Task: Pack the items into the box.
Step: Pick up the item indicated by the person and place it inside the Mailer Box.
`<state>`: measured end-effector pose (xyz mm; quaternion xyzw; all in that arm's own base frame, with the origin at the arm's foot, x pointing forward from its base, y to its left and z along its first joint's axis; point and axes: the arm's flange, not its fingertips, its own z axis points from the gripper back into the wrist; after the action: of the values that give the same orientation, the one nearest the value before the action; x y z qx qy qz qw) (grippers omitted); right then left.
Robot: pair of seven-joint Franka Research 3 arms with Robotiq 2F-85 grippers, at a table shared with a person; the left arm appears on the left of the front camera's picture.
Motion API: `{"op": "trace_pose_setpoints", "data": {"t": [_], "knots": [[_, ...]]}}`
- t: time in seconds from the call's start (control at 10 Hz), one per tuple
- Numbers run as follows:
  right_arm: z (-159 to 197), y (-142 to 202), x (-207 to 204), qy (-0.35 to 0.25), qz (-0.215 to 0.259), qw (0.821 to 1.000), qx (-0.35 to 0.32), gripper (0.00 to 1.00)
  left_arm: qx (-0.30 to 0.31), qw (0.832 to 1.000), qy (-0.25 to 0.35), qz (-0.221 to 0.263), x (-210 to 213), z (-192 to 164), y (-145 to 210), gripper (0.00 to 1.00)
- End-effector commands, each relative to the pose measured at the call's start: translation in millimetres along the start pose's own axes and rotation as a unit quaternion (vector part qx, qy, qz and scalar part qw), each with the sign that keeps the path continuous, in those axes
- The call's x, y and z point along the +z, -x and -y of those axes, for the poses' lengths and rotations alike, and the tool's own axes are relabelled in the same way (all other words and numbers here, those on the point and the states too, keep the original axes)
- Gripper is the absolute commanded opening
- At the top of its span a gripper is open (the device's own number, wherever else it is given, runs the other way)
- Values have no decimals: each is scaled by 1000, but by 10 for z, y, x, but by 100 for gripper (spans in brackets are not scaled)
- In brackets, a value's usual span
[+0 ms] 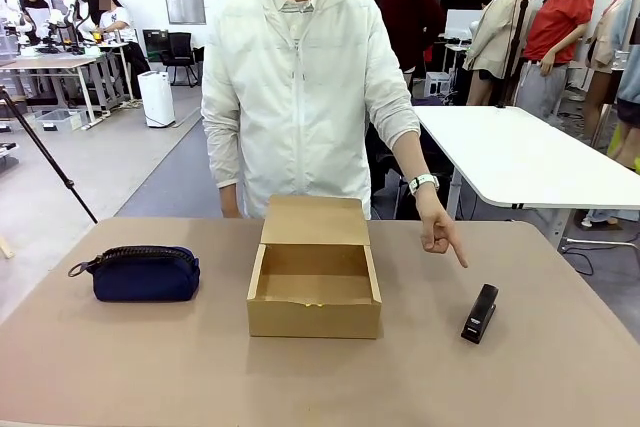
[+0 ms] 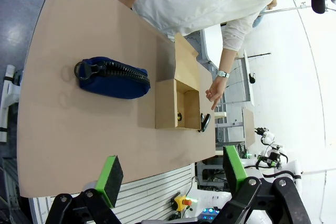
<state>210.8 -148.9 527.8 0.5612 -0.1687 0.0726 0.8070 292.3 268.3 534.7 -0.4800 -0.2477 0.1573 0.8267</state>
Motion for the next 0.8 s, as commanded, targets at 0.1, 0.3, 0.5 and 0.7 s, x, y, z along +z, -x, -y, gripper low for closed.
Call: {"op": "trace_pose_setpoints", "data": {"t": [0.1, 0.3, 0.5, 0.7], "knots": [[-26, -230, -91, 57, -15, 998, -37, 100, -6, 1000, 11, 2, 9, 3, -3, 100], [-255, -878, -659, 198, -137, 968, -72, 100, -6, 1000, 11, 2, 9, 3, -3, 100], [-275, -1311, -1432, 352, -252, 897, -85, 100, -6, 1000, 11, 2, 9, 3, -3, 100], [-25, -1514, -2121, 506, -302, 802, -98, 100, -6, 1000, 11, 2, 9, 3, -3, 100]]}}
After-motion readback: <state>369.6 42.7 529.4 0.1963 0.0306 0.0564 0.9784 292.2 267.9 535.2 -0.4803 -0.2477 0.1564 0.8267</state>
